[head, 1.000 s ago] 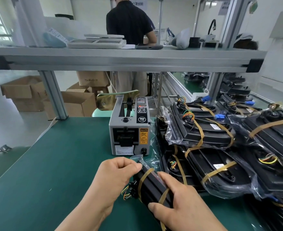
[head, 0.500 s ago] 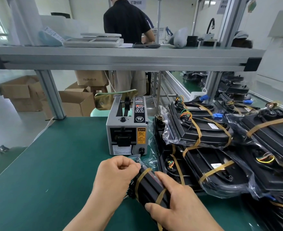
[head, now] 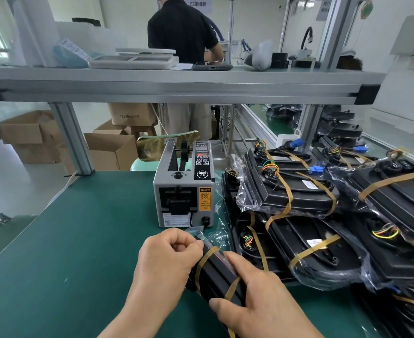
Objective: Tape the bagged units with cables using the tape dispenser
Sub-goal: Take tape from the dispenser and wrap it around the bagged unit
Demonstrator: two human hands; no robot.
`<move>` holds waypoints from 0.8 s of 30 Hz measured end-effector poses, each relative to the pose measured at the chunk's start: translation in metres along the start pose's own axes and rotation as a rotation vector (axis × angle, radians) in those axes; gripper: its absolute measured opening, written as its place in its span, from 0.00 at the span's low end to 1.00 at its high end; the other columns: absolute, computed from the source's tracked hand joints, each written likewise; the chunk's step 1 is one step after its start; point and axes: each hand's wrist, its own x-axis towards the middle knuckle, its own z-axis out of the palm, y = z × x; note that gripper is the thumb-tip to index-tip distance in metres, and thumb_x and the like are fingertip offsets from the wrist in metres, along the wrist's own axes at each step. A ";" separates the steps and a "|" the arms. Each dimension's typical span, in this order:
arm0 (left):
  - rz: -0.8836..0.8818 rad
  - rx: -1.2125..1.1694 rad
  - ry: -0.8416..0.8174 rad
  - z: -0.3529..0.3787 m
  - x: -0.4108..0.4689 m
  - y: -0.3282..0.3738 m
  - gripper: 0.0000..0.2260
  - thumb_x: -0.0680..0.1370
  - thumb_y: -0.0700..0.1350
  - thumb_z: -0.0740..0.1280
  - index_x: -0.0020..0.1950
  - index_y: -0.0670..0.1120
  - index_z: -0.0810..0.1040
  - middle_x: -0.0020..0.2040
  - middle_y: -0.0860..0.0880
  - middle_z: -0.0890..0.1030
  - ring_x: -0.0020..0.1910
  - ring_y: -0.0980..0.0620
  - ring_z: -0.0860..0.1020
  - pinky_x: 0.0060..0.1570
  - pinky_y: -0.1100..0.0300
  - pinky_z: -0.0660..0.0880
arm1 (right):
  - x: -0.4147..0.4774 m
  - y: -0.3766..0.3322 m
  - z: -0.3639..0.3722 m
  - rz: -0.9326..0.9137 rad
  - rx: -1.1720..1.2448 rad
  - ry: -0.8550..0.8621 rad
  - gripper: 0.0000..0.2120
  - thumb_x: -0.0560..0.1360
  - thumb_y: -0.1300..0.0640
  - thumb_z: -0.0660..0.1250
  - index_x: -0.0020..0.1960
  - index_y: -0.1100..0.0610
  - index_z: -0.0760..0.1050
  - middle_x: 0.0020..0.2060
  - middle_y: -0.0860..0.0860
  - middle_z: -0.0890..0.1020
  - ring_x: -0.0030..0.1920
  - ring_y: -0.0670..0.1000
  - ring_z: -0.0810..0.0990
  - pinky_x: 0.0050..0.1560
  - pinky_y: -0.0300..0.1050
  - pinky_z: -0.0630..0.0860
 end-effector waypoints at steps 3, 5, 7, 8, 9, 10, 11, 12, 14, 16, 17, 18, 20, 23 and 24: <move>-0.018 0.051 -0.015 -0.002 0.001 0.000 0.06 0.70 0.50 0.75 0.35 0.57 0.80 0.24 0.57 0.72 0.22 0.61 0.68 0.21 0.70 0.65 | -0.001 -0.001 0.000 -0.001 -0.013 0.003 0.29 0.66 0.42 0.71 0.62 0.27 0.63 0.45 0.35 0.84 0.46 0.37 0.82 0.55 0.37 0.78; -0.059 0.040 -0.013 -0.004 0.003 -0.001 0.06 0.70 0.50 0.75 0.37 0.54 0.79 0.27 0.57 0.72 0.25 0.60 0.69 0.26 0.66 0.69 | -0.001 -0.002 0.000 -0.001 -0.026 0.004 0.26 0.67 0.42 0.72 0.57 0.24 0.63 0.45 0.34 0.83 0.46 0.37 0.82 0.55 0.36 0.78; -0.112 -0.018 0.006 -0.005 0.004 -0.004 0.09 0.69 0.50 0.77 0.42 0.53 0.77 0.35 0.53 0.75 0.32 0.56 0.73 0.35 0.61 0.72 | -0.002 -0.003 0.001 0.005 -0.045 0.004 0.25 0.66 0.40 0.71 0.56 0.23 0.62 0.44 0.36 0.83 0.46 0.38 0.81 0.55 0.35 0.77; -0.141 -0.064 0.004 -0.005 0.004 -0.005 0.10 0.69 0.49 0.77 0.45 0.51 0.77 0.38 0.51 0.76 0.35 0.55 0.74 0.36 0.61 0.72 | -0.002 -0.003 0.001 0.005 -0.053 0.006 0.26 0.66 0.39 0.70 0.58 0.24 0.61 0.44 0.37 0.83 0.47 0.38 0.81 0.55 0.35 0.77; -0.165 -0.109 -0.006 -0.004 0.004 -0.005 0.11 0.70 0.48 0.77 0.45 0.50 0.77 0.40 0.50 0.77 0.36 0.55 0.74 0.35 0.62 0.71 | -0.002 -0.003 0.002 0.002 -0.058 0.009 0.28 0.66 0.38 0.70 0.60 0.26 0.60 0.44 0.37 0.83 0.47 0.38 0.81 0.55 0.34 0.76; -0.180 -0.145 -0.021 -0.003 0.003 -0.005 0.10 0.70 0.48 0.77 0.45 0.49 0.78 0.40 0.50 0.78 0.34 0.56 0.74 0.34 0.64 0.71 | -0.002 -0.002 0.003 -0.002 -0.064 0.012 0.30 0.65 0.37 0.69 0.61 0.27 0.58 0.45 0.37 0.82 0.48 0.38 0.80 0.55 0.33 0.76; -0.191 -0.171 -0.036 -0.002 0.002 -0.005 0.10 0.69 0.47 0.77 0.44 0.48 0.78 0.38 0.51 0.79 0.32 0.59 0.74 0.31 0.66 0.71 | -0.002 -0.002 0.003 -0.009 -0.073 0.015 0.31 0.65 0.37 0.69 0.62 0.27 0.57 0.45 0.36 0.82 0.48 0.37 0.80 0.55 0.31 0.75; -0.200 -0.195 -0.048 0.000 0.002 -0.006 0.10 0.69 0.48 0.77 0.44 0.47 0.79 0.36 0.51 0.79 0.29 0.61 0.74 0.28 0.68 0.71 | -0.002 -0.001 0.004 -0.016 -0.083 0.015 0.31 0.65 0.36 0.68 0.62 0.27 0.56 0.45 0.35 0.82 0.49 0.36 0.80 0.55 0.30 0.74; -0.221 -0.242 -0.064 0.002 0.003 -0.007 0.09 0.70 0.48 0.77 0.42 0.46 0.79 0.31 0.53 0.79 0.25 0.61 0.73 0.24 0.70 0.69 | -0.002 -0.001 0.005 -0.032 -0.092 0.013 0.32 0.63 0.34 0.66 0.63 0.27 0.55 0.45 0.35 0.81 0.49 0.36 0.79 0.54 0.30 0.74; -0.241 -0.285 -0.070 0.003 0.004 -0.008 0.09 0.72 0.49 0.75 0.40 0.45 0.79 0.28 0.54 0.78 0.22 0.60 0.71 0.23 0.69 0.68 | -0.001 -0.001 0.005 -0.047 -0.104 0.010 0.33 0.62 0.33 0.64 0.64 0.28 0.56 0.44 0.33 0.81 0.48 0.34 0.79 0.51 0.28 0.74; -0.244 -0.303 -0.068 0.003 0.004 -0.008 0.09 0.73 0.48 0.75 0.39 0.45 0.79 0.26 0.54 0.76 0.22 0.60 0.70 0.23 0.68 0.68 | -0.001 -0.001 0.005 -0.049 -0.106 0.008 0.33 0.62 0.33 0.64 0.64 0.28 0.56 0.44 0.32 0.81 0.48 0.33 0.79 0.50 0.27 0.73; -0.243 -0.316 -0.064 0.003 0.005 -0.009 0.10 0.74 0.48 0.74 0.39 0.44 0.79 0.25 0.55 0.74 0.21 0.60 0.68 0.22 0.68 0.67 | -0.001 -0.001 0.004 -0.046 -0.105 0.007 0.32 0.62 0.33 0.64 0.63 0.27 0.56 0.44 0.32 0.80 0.48 0.33 0.78 0.49 0.27 0.73; -0.247 -0.338 -0.058 0.004 0.005 -0.010 0.11 0.74 0.48 0.73 0.38 0.44 0.78 0.24 0.55 0.71 0.20 0.59 0.66 0.21 0.69 0.65 | -0.001 -0.002 0.003 -0.042 -0.100 -0.004 0.29 0.64 0.35 0.66 0.61 0.26 0.58 0.45 0.30 0.80 0.47 0.33 0.79 0.50 0.28 0.74; -0.265 -0.360 -0.052 0.004 0.006 -0.010 0.12 0.75 0.49 0.73 0.36 0.44 0.77 0.24 0.54 0.67 0.20 0.58 0.63 0.21 0.69 0.64 | -0.001 -0.005 -0.002 -0.019 -0.092 -0.034 0.29 0.66 0.37 0.69 0.63 0.28 0.62 0.45 0.32 0.82 0.47 0.34 0.80 0.52 0.31 0.76; -0.260 -0.358 -0.046 0.004 0.007 -0.010 0.12 0.75 0.49 0.73 0.36 0.44 0.77 0.23 0.55 0.67 0.20 0.59 0.64 0.21 0.69 0.64 | 0.000 -0.008 -0.005 -0.006 -0.097 -0.059 0.30 0.66 0.37 0.70 0.64 0.30 0.62 0.45 0.34 0.83 0.47 0.35 0.80 0.53 0.33 0.76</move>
